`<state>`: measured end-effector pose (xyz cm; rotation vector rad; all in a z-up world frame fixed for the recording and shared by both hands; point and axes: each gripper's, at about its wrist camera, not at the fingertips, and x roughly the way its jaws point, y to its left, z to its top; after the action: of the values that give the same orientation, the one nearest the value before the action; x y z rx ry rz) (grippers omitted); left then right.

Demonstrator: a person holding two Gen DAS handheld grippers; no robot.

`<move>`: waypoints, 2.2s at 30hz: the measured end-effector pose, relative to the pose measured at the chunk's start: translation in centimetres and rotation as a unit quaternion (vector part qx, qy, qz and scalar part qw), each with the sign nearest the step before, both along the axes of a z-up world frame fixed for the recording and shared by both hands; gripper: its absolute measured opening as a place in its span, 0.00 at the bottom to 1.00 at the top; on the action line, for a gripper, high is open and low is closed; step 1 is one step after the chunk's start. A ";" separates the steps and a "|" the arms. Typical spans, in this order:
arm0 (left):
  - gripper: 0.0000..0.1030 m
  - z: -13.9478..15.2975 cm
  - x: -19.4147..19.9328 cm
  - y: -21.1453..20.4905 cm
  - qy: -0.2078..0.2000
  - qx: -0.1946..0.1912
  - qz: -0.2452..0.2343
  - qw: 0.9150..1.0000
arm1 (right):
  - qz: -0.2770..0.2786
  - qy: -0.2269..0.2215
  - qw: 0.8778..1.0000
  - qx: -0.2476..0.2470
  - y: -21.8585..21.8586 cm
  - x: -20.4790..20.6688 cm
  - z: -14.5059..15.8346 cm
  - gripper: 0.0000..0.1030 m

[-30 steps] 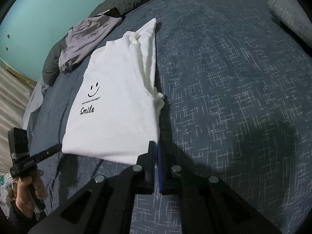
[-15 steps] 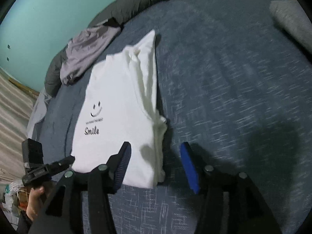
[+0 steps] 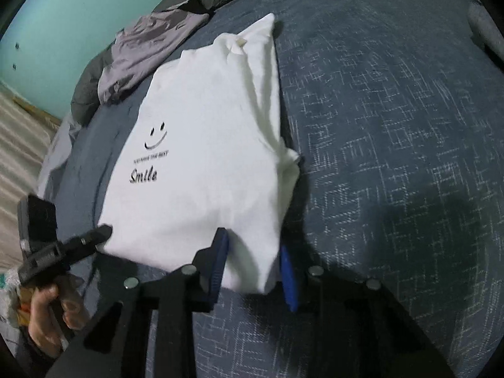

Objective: Fold clothes
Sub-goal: 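Grasp the shirt stack edge with the left tool while the right tool grasps it, then lift the shirt stack with both tools and carry it toward the headboard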

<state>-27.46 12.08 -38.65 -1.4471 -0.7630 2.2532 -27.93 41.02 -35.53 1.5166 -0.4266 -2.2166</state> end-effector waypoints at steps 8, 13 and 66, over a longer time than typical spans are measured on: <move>0.49 -1.1 -1.1 -0.1 -0.014 0.018 -0.011 1.000 | -0.017 -0.005 1.000 -0.008 -0.4 -0.7 -0.7 0.33; 0.46 -0.6 -0.6 0.1 -0.003 0.014 -0.018 1.000 | -0.015 -0.004 1.000 -0.020 -0.3 -0.6 -0.4 0.20; 0.28 28.1 5.0 12.7 0.184 0.019 -0.088 0.979 | -0.046 0.185 0.976 -0.108 11.9 9.6 27.0 0.06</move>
<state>-22.43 24.81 -10.58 -0.9916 -0.5341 2.2607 -18.37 52.93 -8.56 0.9651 -0.6039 -2.3669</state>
